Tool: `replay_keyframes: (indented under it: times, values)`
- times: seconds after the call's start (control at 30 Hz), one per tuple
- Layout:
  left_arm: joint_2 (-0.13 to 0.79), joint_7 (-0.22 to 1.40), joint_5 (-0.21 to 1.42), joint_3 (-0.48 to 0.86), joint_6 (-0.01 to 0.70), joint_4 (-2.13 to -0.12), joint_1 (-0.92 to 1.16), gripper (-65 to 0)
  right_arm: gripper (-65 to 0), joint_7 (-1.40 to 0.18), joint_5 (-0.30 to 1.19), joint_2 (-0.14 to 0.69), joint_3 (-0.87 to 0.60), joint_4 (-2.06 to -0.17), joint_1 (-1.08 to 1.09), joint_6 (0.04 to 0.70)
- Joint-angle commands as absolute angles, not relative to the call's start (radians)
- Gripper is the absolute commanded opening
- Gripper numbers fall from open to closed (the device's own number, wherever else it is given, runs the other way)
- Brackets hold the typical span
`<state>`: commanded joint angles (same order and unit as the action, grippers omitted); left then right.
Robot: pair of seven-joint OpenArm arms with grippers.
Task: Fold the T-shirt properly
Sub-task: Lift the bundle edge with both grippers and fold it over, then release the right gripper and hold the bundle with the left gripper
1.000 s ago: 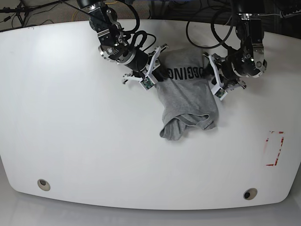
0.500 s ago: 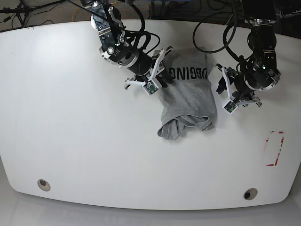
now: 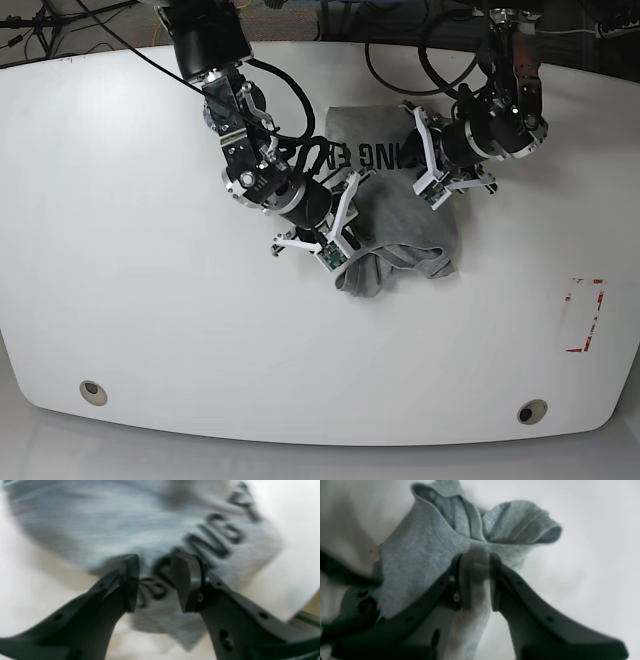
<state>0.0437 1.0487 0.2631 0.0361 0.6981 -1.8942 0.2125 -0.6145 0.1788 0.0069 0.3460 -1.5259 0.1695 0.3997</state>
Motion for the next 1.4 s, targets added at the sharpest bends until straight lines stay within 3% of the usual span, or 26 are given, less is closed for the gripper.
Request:
replay_keyframes:
  times: [0.23,0.43,0.67,0.83,1.17,1.4]
  values:
    - [0.031,0.993,0.263,0.036,0.698,-1.807,0.245,-41.7,-54.4,-0.561,0.17,0.005,0.383,-1.376,0.243,0.4]
    - [0.074,0.958,0.226,0.022,0.698,-1.744,0.263,-41.7,-54.2,-0.509,0.173,0.005,0.378,-1.26,0.346,0.4]
    - [0.088,0.957,0.162,0.015,0.698,-1.741,0.265,-41.7,-54.4,-0.509,0.177,0.012,0.377,-1.236,0.414,0.4]
    - [0.133,0.958,0.157,0.015,0.698,-1.816,0.262,-41.7,-54.4,-0.572,0.177,0.018,0.367,-1.33,0.429,0.394]
    - [0.136,1.036,0.157,0.073,0.698,-1.98,0.163,-41.7,-54.2,-0.771,0.17,0.03,0.2,-1.669,0.312,0.401]
    - [0.085,1.064,0.154,0.065,0.698,-2.003,0.124,-41.5,-54.5,-0.814,0.182,0.12,0.171,-1.761,0.217,0.401]
